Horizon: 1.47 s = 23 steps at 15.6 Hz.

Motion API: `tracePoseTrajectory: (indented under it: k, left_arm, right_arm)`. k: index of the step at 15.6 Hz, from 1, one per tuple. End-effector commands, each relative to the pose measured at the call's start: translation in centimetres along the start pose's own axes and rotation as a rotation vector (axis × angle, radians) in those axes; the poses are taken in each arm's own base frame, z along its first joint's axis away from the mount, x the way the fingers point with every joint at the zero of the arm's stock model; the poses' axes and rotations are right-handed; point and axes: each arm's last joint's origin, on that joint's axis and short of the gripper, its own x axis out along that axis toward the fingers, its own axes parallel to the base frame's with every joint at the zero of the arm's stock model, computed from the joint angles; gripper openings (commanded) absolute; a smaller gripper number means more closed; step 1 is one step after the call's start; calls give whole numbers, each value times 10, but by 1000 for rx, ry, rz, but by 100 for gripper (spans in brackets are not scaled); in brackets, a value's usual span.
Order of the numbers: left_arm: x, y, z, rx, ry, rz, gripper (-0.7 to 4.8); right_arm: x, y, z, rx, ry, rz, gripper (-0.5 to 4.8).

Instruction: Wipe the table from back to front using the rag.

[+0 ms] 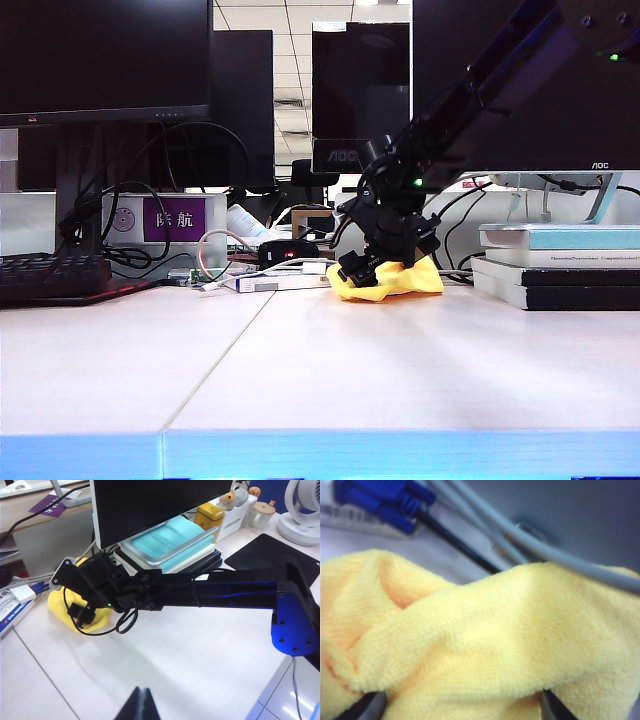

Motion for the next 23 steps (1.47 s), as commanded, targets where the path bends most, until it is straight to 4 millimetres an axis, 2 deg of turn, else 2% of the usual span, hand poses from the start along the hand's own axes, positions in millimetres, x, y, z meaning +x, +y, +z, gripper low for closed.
tracePoseTrajectory:
  k: [1,6,8,9,11,12,14,15,16,17,18,19,20,21,22,23]
  left_arm:
    - [-1,0,2,7,-15,-2,-3]
    - [-1,0,3,9,-22,-2,-3]
    - [-1,0,3,9,-22,-2,-3]
    - [-1,0,3,9,-23,-2,-3]
    - [-1,0,4,13,-37,-2,-3]
    - [-1,0,5,15,-45,-2,-3]
    - [-1,0,5,14,-45,-2,-3]
    - [-1,0,5,14,-45,-2,-3]
    - [-1,0,5,14,-45,-2,-3]
    - [-1,0,5,15,-45,-2,-3]
    - [-1,0,5,14,-45,-2,-3]
    - [-1,0,5,15,-45,-2,-3]
    - [-1,0,5,14,-46,-2,-3]
    - [-1,0,5,14,-45,-2,-3]
    - [-1,0,5,15,-45,-2,-3]
    - [-2,0,5,14,-46,-2,-3]
  right_arm:
    - [-23,-6,5,-6,106,53,357]
    - [-46,-15,16,-12,135,145,351]
    - [-55,-18,20,-13,139,200,250]
    - [-64,-20,24,-16,143,208,178]
    - [-87,-21,35,-22,142,291,164]
    - [-94,-22,36,-24,152,329,127]
    - [-98,-22,35,-25,173,367,112]
    - [-102,-23,35,-27,186,375,114]
    - [-103,-24,36,-25,186,391,141]
    - [-106,-24,37,-23,184,406,207]
    - [-110,-25,39,-11,176,431,353]
    - [-111,-26,40,0,174,441,382]
    - [-115,-27,42,15,167,456,377]
    - [-120,-29,44,18,161,473,282]
    - [-125,-31,46,20,160,491,94]
    - [-134,-34,49,24,154,515,-3]
